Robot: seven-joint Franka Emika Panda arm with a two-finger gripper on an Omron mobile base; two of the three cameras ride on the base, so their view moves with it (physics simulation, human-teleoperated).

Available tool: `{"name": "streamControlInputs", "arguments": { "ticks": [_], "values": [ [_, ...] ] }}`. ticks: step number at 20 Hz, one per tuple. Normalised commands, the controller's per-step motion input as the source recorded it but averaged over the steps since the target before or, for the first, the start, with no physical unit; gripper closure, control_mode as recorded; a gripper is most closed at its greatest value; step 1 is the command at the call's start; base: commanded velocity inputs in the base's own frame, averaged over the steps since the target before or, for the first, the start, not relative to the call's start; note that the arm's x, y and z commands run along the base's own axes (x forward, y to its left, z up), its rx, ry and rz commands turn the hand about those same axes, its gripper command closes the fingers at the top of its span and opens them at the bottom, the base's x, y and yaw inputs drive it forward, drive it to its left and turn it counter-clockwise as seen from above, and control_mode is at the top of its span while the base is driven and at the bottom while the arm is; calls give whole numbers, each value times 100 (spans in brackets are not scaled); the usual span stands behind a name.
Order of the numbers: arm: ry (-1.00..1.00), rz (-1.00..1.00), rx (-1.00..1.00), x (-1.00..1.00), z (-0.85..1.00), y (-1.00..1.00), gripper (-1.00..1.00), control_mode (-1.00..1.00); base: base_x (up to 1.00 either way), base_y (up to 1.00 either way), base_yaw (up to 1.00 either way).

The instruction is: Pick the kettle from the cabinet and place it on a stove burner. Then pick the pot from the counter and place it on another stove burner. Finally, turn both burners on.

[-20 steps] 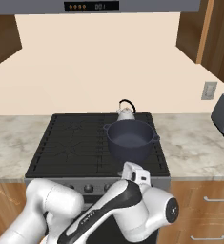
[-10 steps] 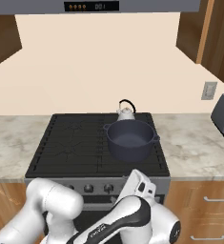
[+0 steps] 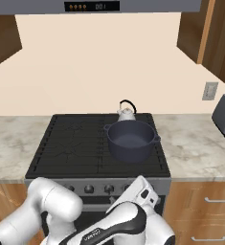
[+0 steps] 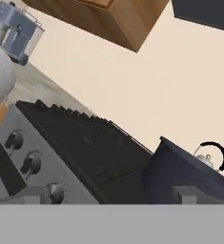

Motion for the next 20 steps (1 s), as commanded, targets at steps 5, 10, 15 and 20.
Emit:
{"name": "streamControlInputs", "arguments": {
  "ticks": [5, 10, 15, 20],
  "values": [
    [7, -14, 7, 22, -28, 0, -100, -100, 0, 0, 0],
    [3, -10, 1, 24, -32, 0, -100, -100, 0, 0, 0],
    [0, -6, 7, 17, -32, 0, -100, -100, 0, 0, 0],
    [1, -2, 8, 6, -22, -6, -100, -100, 0, 0, 0]
  ]
}}
